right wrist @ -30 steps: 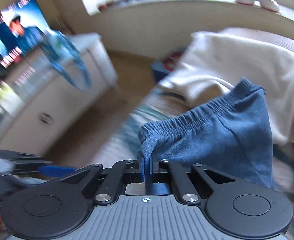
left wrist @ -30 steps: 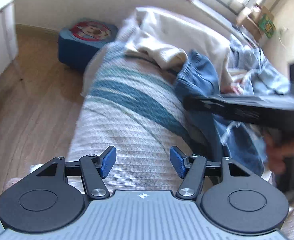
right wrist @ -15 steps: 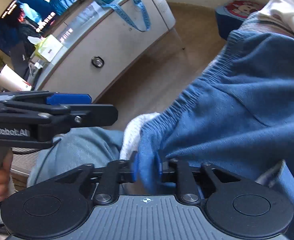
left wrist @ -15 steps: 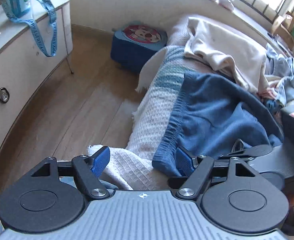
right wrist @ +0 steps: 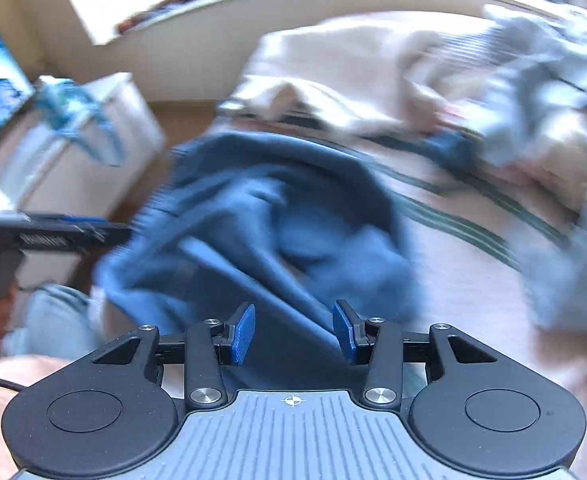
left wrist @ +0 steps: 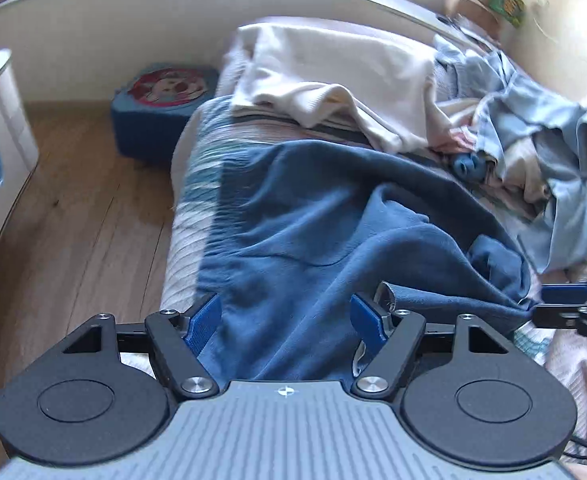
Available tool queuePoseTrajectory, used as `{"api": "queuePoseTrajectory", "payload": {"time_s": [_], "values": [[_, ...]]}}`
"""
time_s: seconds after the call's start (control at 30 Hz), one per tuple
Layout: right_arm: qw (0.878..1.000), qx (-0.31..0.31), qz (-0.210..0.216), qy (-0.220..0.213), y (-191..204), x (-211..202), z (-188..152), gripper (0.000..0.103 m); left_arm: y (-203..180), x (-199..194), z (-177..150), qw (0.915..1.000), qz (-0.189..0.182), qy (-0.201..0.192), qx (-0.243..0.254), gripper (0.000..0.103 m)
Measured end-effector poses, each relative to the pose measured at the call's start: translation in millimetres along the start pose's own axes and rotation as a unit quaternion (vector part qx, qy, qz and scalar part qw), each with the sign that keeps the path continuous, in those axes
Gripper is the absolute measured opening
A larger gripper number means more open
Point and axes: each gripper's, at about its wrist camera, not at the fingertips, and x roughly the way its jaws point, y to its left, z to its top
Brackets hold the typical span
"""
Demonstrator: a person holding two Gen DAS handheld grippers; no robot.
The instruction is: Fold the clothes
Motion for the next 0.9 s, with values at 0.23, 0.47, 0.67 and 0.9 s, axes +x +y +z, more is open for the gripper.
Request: {"api": "queuePoseTrajectory", "payload": {"time_s": [0.23, 0.47, 0.67, 0.9], "values": [[0.993, 0.105, -0.035, -0.035, -61, 13, 5, 0.043, 5, 15, 11, 0.9994, 0.022, 0.02, -0.017, 0.069], [0.992, 0.126, 0.008, 0.019, -79, 50, 14, 0.04, 24, 30, 43, 0.9994, 0.005, 0.0, -0.034, 0.07], [0.993, 0.117, -0.003, 0.026, -84, 48, 14, 0.007, 33, 81, 72, 0.9987, 0.005, 0.017, -0.049, 0.067], [0.995, 0.061, -0.078, -0.033, -89, 16, 54, 0.0, 34, 102, 92, 0.9974, -0.001, 0.002, -0.071, 0.023]]}}
